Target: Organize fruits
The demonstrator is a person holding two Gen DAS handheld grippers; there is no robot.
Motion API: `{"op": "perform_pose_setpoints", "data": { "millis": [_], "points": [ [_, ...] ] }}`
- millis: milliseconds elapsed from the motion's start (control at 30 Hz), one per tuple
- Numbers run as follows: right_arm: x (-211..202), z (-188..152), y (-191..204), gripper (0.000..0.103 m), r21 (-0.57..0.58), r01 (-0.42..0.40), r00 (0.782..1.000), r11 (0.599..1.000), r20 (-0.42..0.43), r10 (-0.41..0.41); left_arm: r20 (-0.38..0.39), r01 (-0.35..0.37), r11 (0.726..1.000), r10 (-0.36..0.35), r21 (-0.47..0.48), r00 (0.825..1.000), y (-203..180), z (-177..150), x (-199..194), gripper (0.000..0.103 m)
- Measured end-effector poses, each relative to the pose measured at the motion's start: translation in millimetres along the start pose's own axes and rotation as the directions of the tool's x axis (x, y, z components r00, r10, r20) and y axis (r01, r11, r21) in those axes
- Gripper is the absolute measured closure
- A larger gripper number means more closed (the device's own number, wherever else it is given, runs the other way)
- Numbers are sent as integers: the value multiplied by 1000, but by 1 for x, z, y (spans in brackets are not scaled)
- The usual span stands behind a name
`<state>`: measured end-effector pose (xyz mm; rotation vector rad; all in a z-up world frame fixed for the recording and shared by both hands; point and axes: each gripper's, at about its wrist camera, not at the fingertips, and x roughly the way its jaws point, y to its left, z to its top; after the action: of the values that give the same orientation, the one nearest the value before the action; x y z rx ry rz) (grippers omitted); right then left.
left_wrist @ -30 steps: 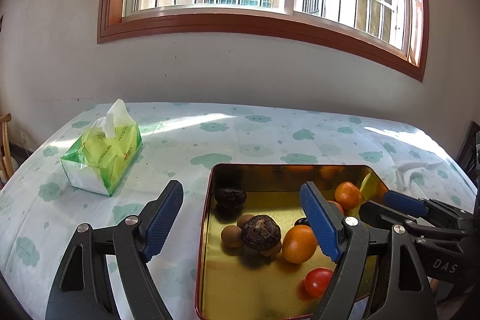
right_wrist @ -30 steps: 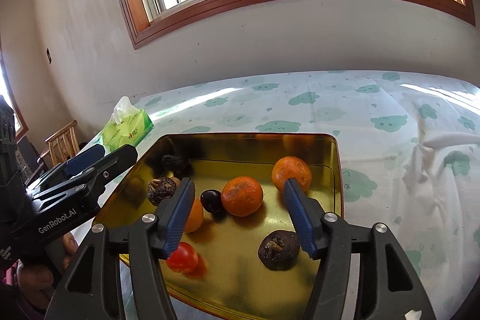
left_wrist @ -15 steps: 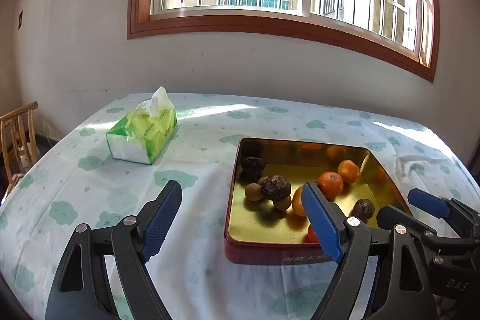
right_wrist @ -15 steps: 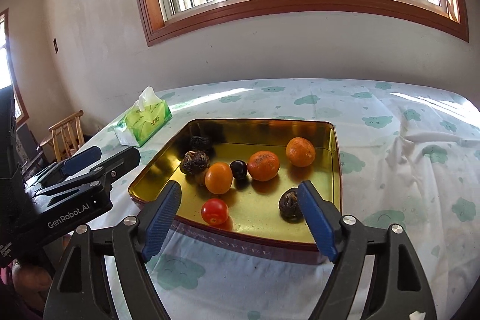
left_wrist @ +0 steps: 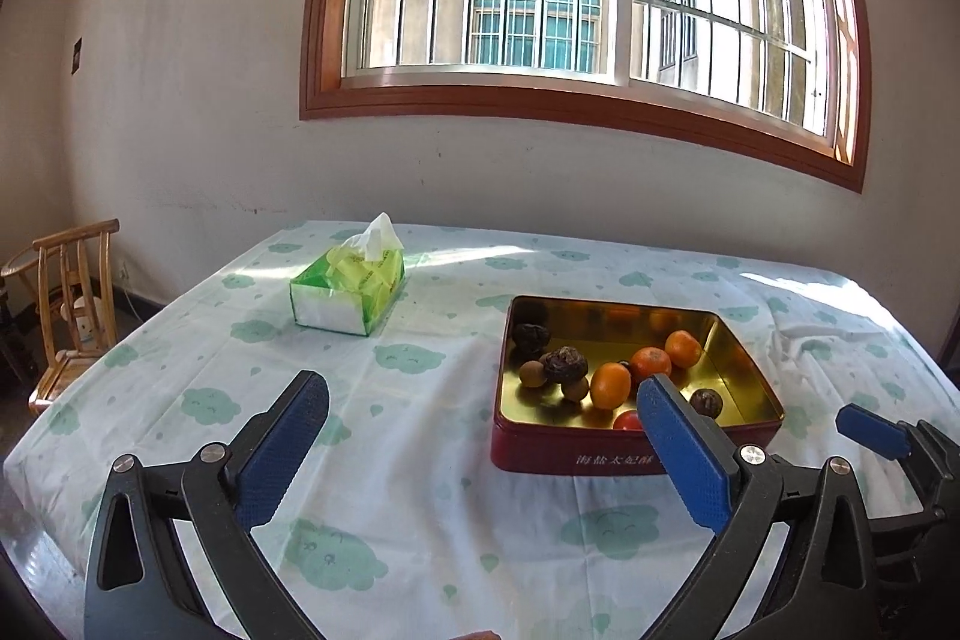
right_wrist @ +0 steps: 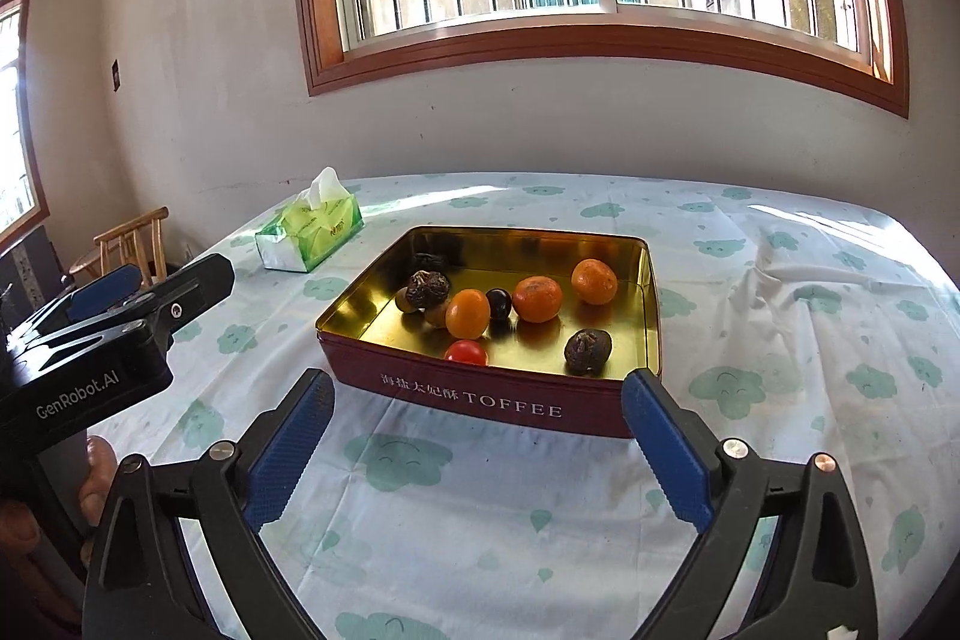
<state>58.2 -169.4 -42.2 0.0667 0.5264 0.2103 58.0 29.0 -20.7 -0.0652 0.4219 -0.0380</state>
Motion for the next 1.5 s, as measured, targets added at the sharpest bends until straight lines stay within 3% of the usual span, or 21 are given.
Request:
{"op": "perform_pose_setpoints", "data": {
  "millis": [667,1500],
  "points": [
    [-49,-6,29,2,-46,29,998,999,63,-26,36,41,998,-42,49,998,-1,-7,-53,1],
    [-56,-9,29,1,-44,44,997,998,64,-41,39,41,998,-43,51,998,-5,-8,-61,1]
  ]
}}
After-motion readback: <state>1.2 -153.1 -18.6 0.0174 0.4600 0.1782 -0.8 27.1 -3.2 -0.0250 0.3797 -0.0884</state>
